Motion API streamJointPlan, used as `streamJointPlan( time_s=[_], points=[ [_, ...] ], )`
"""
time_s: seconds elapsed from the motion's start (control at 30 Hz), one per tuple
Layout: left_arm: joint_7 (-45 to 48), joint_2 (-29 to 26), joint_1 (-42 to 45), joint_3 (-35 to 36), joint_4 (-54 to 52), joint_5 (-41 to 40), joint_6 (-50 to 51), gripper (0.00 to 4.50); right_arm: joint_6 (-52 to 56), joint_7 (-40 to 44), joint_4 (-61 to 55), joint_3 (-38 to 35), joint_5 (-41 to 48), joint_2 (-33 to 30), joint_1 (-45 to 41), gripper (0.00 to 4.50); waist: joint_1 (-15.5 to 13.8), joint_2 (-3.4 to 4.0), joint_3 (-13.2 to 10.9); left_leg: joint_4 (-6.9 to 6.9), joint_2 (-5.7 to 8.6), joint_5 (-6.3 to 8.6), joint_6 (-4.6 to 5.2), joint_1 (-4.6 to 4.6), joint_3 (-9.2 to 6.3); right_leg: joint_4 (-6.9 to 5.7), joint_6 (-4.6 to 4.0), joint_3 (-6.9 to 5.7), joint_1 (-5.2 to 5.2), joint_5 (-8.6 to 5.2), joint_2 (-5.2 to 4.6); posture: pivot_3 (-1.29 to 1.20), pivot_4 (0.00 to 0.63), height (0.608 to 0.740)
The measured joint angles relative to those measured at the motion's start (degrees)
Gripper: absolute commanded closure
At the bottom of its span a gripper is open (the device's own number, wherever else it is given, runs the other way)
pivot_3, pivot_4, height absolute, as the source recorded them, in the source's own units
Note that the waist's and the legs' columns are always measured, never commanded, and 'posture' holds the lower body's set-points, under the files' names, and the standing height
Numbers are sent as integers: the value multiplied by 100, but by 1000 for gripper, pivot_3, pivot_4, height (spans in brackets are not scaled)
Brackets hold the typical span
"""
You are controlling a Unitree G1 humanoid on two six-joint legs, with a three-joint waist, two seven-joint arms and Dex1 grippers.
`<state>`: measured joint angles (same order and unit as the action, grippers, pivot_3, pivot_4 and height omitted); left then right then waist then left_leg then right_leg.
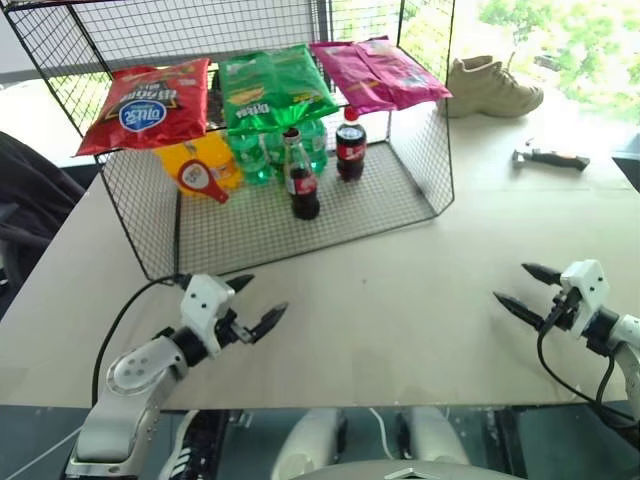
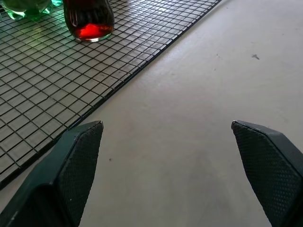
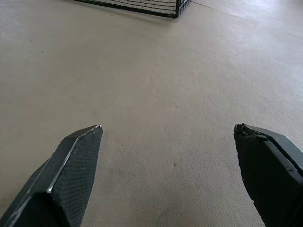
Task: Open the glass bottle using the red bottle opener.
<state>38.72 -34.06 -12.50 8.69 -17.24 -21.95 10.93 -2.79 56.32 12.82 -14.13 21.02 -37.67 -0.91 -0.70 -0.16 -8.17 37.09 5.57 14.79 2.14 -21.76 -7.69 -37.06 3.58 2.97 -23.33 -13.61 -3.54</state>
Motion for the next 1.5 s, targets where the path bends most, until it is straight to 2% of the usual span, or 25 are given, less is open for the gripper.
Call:
streamJointPlan(
  time_s=[0.17, 0.4, 0.67, 0.83, 1.07, 1.5],
  points=[
    [-63, 166, 127, 20, 98, 59, -99, 0, 10, -46, -130, 0, 0, 26, 24, 34, -5, 0, 0, -1, 0, 0, 0, 0, -1, 0, 0, -1, 0, 0, 0, 0, 150, 732],
    [-407, 502, 512, 78, 514, 236, -260, 0, 307, -210, -1087, 236, 72, 385, 280, 34, -10, -2, 1, 0, 0, 0, 0, -2, -6, 1, 0, -6, 0, 0, 1, 0, 150, 732],
    [-1233, 799, 1311, 453, 1010, 441, -392, 0, 1149, -1500, -3635, 714, 112, 1157, 874, 34, -17, -10, 6, 1, 1, -2, -7, -9, -15, 2, 1, -14, -8, 0, 1, 0, 150, 732],
    [-1550, 851, 1760, 573, 1138, 482, -391, 0, 1879, -2231, -4968, 1089, 139, 1320, 1116, 34, -17, -18, 10, 5, 4, -5, -12, -11, -16, 2, 2, -16, -9, 0, -1, 0, 150, 732],
    [-1939, 871, 2473, 668, 1657, 580, -389, 0, 2541, -2513, -6193, 1047, 1131, 1115, 995, 34, -12, -27, 11, 6, 5, -6, -12, -12, -23, 3, 3, -26, -8, 0, 0, 0, 150, 732],
    [-2120, 810, 3051, 679, 2356, 721, -470, 0, 2759, -2370, -6372, 906, 2084, 596, 923, 34, -12, -38, 7, 7, 6, -7, -12, -14, -25, 4, 3, -29, -8, 0, -1, 0, 150, 732]
  ],
)
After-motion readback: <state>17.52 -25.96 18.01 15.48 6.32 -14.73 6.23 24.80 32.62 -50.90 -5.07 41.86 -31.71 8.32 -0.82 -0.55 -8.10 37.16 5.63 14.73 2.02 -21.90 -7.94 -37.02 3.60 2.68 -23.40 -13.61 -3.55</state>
